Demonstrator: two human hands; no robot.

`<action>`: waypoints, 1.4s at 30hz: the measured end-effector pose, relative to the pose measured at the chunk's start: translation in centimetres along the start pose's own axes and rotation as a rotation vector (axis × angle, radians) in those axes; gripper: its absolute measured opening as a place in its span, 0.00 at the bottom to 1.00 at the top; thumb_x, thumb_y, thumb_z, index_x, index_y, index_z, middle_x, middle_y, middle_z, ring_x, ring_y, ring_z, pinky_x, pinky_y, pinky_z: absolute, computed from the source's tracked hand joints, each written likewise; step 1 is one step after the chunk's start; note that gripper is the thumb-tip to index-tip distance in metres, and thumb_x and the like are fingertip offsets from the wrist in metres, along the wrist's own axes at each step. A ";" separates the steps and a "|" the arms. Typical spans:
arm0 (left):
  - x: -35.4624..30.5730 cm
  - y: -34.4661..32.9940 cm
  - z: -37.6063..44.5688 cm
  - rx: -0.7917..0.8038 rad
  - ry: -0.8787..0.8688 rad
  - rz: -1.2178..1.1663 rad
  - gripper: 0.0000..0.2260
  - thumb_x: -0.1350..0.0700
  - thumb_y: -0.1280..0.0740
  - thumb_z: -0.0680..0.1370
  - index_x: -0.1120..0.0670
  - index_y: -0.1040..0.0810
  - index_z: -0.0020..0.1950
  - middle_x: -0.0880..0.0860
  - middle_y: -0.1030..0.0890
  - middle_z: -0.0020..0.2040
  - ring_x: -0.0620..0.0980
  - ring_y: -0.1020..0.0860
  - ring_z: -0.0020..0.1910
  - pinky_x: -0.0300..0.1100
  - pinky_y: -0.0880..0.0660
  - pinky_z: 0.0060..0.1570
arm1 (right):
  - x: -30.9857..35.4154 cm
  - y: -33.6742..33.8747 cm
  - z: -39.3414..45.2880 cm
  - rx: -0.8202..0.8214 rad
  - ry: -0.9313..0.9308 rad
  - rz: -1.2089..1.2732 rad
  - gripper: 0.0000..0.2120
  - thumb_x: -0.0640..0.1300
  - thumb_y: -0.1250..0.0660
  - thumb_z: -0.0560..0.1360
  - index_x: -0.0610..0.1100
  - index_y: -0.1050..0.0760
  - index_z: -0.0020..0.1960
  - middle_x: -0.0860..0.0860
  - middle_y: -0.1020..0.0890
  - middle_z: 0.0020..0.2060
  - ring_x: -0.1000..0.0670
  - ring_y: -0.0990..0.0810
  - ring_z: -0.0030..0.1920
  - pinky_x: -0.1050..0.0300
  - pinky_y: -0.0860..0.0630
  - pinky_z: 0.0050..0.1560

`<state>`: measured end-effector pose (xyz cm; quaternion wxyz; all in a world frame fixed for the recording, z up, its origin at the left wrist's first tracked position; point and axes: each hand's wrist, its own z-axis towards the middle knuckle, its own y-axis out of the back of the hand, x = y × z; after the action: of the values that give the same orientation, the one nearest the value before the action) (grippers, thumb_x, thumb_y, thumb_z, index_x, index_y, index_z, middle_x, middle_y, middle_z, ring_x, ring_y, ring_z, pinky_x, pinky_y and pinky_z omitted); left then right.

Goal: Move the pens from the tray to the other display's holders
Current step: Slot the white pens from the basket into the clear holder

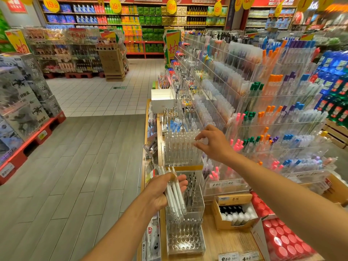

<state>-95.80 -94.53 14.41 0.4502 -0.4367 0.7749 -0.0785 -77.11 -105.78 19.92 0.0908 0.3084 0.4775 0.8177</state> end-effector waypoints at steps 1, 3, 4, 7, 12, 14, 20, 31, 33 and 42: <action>0.0 0.0 -0.1 0.007 0.001 0.004 0.13 0.71 0.38 0.78 0.72 0.25 0.62 0.66 0.17 0.52 0.57 0.15 0.41 0.45 0.18 0.32 | 0.0 0.2 0.1 0.008 -0.017 -0.004 0.11 0.50 0.28 0.74 0.44 0.19 0.51 0.52 0.27 0.47 0.52 0.27 0.47 0.58 0.30 0.48; -0.1 0.0 -0.1 0.019 0.000 0.017 0.12 0.71 0.37 0.77 0.72 0.24 0.60 0.66 0.17 0.51 0.57 0.15 0.41 0.45 0.18 0.33 | 0.1 0.5 0.3 0.048 -0.043 -0.019 0.12 0.51 0.28 0.73 0.45 0.19 0.51 0.51 0.27 0.47 0.51 0.27 0.47 0.58 0.32 0.47; -0.1 0.0 -0.1 0.020 -0.001 0.024 0.12 0.71 0.37 0.77 0.72 0.23 0.59 0.66 0.16 0.49 0.56 0.15 0.41 0.45 0.18 0.33 | 0.3 0.6 0.3 0.070 -0.050 -0.032 0.12 0.52 0.28 0.74 0.45 0.19 0.52 0.51 0.26 0.47 0.51 0.26 0.47 0.59 0.32 0.46; -0.1 0.0 0.0 0.020 -0.006 0.051 0.09 0.70 0.36 0.78 0.71 0.21 0.56 0.65 0.16 0.45 0.55 0.15 0.40 0.44 0.17 0.34 | 0.8 1.1 0.4 0.121 -0.063 -0.059 0.13 0.52 0.29 0.74 0.45 0.19 0.54 0.49 0.25 0.48 0.50 0.25 0.48 0.58 0.31 0.47; 0.1 -0.2 0.2 0.024 -0.025 0.082 0.08 0.68 0.36 0.78 0.69 0.18 0.52 0.65 0.15 0.45 0.54 0.15 0.39 0.42 0.17 0.36 | 1.8 0.2 -1.1 -0.085 -0.041 -0.107 0.11 0.48 0.28 0.73 0.47 0.26 0.52 0.54 0.29 0.44 0.52 0.28 0.44 0.56 0.28 0.45; 0.2 -0.4 0.2 0.031 -0.023 0.092 0.08 0.68 0.36 0.78 0.68 0.18 0.52 0.64 0.15 0.44 0.53 0.15 0.38 0.42 0.17 0.36 | 2.0 -0.5 -1.8 -0.199 0.018 -0.173 0.08 0.44 0.29 0.73 0.45 0.25 0.50 0.53 0.28 0.43 0.51 0.29 0.42 0.56 0.32 0.41; 0.3 -0.9 -0.2 0.022 -0.042 0.094 0.09 0.69 0.36 0.78 0.69 0.20 0.56 0.63 0.15 0.48 0.52 0.14 0.41 0.40 0.19 0.33 | 0.0 -0.1 -1.1 -0.034 -0.085 -0.015 0.05 0.45 0.31 0.77 0.44 0.22 0.47 0.54 0.20 0.39 0.54 0.23 0.40 0.59 0.28 0.41; 0.5 -1.1 -0.3 0.037 -0.015 0.085 0.09 0.69 0.36 0.78 0.69 0.20 0.56 0.63 0.15 0.46 0.53 0.16 0.41 0.42 0.16 0.39 | -1.5 0.0 -1.7 0.049 -0.167 0.195 0.13 0.49 0.21 0.66 0.49 0.25 0.42 0.56 0.21 0.40 0.59 0.24 0.39 0.71 0.31 0.35; 0.5 -1.0 -0.4 0.028 -0.021 0.082 0.10 0.69 0.36 0.78 0.70 0.21 0.57 0.63 0.15 0.47 0.54 0.16 0.42 0.42 0.17 0.38 | -1.7 0.0 -1.8 0.041 -0.201 0.251 0.14 0.47 0.20 0.64 0.49 0.26 0.39 0.54 0.21 0.38 0.60 0.26 0.35 0.71 0.31 0.32; 0.5 -0.8 -0.3 0.004 -0.028 0.081 0.11 0.69 0.36 0.78 0.70 0.22 0.60 0.64 0.16 0.53 0.54 0.16 0.45 0.41 0.18 0.34 | -1.9 0.1 -1.2 0.039 -0.266 0.462 0.08 0.39 0.29 0.74 0.43 0.21 0.53 0.50 0.17 0.42 0.55 0.17 0.41 0.63 0.19 0.43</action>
<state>-95.67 -95.44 14.73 0.4647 -0.4051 0.7854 -0.0556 -76.29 -107.50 18.81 -0.0424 0.5159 0.3940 0.7595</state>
